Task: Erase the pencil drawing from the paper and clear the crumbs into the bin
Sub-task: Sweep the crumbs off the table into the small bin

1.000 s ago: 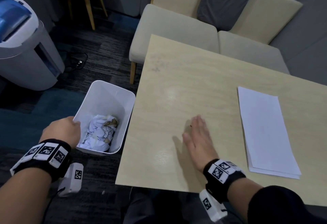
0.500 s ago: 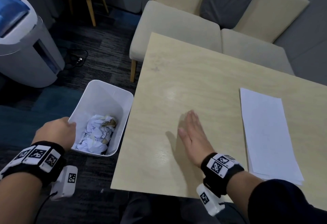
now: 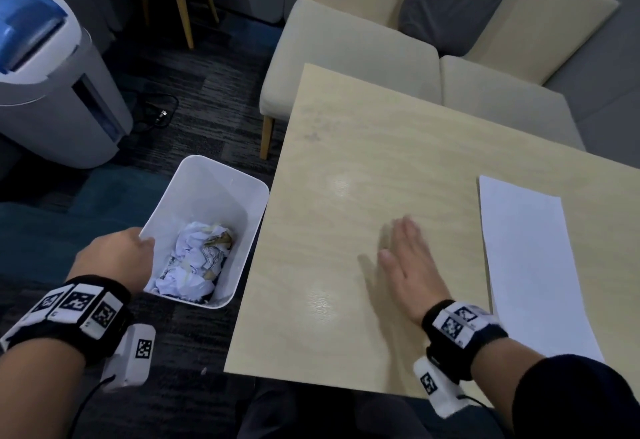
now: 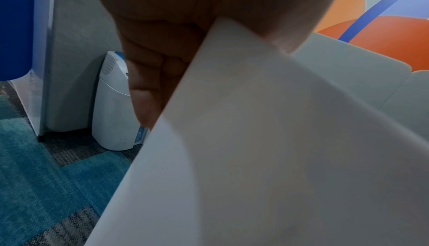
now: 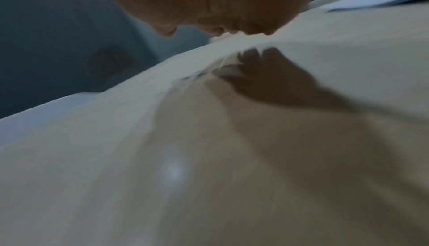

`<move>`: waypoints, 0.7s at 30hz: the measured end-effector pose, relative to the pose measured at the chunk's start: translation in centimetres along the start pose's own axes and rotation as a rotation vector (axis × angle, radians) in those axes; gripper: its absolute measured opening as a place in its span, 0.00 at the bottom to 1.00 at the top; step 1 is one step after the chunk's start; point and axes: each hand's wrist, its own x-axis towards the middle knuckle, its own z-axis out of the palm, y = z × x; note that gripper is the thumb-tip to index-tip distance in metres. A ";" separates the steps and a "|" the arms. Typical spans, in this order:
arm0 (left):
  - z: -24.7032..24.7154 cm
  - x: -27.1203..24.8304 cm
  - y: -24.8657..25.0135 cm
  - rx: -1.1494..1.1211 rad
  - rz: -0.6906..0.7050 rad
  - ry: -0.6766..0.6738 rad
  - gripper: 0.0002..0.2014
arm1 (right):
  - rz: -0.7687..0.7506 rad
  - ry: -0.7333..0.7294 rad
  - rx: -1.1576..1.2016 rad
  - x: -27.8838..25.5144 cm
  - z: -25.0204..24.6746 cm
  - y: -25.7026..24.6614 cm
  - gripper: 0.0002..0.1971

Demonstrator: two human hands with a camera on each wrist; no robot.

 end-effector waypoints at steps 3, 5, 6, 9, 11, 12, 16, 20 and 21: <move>-0.2 -0.3 0.2 0.001 0.003 0.000 0.14 | 0.261 0.038 0.009 2.8 -1.8 2.9 0.38; -0.3 -0.5 0.6 -0.009 0.002 0.006 0.15 | 0.307 0.022 -0.057 4.5 -1.9 3.0 0.39; -0.3 -0.5 0.7 -0.014 0.002 0.009 0.15 | 0.262 -0.001 -0.105 5.0 -1.6 2.3 0.39; -0.3 -0.8 1.0 -0.017 0.000 0.009 0.15 | -0.047 -0.114 -0.231 4.0 -0.5 -1.3 0.40; -0.3 -0.9 1.0 -0.024 0.003 0.016 0.15 | -0.210 -0.181 -0.243 2.1 -0.3 -2.7 0.38; -0.3 -0.9 1.0 -0.031 0.005 0.021 0.15 | -0.222 -0.182 -0.197 1.1 -0.3 -2.7 0.37; -0.6 -1.2 0.8 -0.040 0.009 0.024 0.16 | 0.099 -0.038 0.016 -1.7 -0.7 0.3 0.36; -0.4 -1.4 0.9 -0.045 0.007 0.017 0.15 | 0.429 -0.067 -0.046 -1.9 1.1 0.4 0.39; -0.2 -1.5 0.9 -0.040 0.009 0.017 0.15 | 0.409 -0.057 -0.073 -1.6 1.8 -0.8 0.39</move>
